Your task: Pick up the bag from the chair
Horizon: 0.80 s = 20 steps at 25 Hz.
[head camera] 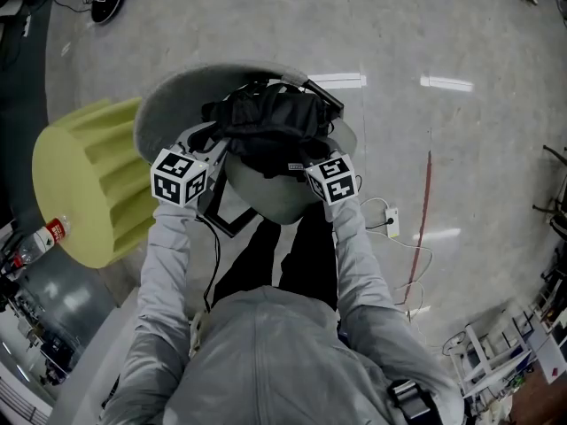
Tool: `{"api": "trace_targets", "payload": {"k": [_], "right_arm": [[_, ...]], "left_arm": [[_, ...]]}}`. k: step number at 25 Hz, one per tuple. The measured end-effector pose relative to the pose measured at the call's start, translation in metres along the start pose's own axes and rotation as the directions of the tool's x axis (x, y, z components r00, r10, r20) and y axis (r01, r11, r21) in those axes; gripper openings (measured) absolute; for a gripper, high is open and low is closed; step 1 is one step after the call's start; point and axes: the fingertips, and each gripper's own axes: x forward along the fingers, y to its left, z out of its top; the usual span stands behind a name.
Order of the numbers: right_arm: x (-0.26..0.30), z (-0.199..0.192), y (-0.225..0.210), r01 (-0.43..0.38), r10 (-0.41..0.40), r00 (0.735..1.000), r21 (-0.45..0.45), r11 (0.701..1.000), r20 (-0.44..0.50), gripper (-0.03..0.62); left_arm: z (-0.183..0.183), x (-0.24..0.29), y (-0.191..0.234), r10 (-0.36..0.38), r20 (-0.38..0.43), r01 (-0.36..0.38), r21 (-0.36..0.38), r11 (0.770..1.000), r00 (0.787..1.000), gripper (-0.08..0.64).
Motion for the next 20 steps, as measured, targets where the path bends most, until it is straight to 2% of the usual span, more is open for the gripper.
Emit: {"api": "trace_targets", "payload": {"k": [4, 11, 16, 20], "right_arm": [[-0.011, 0.007, 0.011, -0.024, 0.024, 0.999, -0.002, 1.000, 0.021, 0.061], [-0.038, 0.019, 0.040, -0.002, 0.003, 1.000, -0.022, 1.000, 0.023, 0.058], [-0.075, 0.046, 0.068, 0.024, -0.020, 0.999, -0.082, 0.996, 0.050, 0.058], [-0.111, 0.066, 0.097, 0.057, -0.043, 0.993, -0.127, 0.990, 0.108, 0.058]], "left_arm": [[0.005, -0.016, 0.000, -0.007, 0.037, 0.008, -0.032, 0.999, 0.999, 0.115], [0.009, -0.057, -0.012, 0.016, 0.129, -0.008, -0.059, 0.998, 0.992, 0.094], [0.024, -0.093, -0.021, 0.034, 0.239, -0.007, -0.110, 0.994, 0.970, 0.079], [0.042, -0.132, -0.038, 0.032, 0.335, -0.007, -0.075, 0.997, 0.942, 0.075]]}}
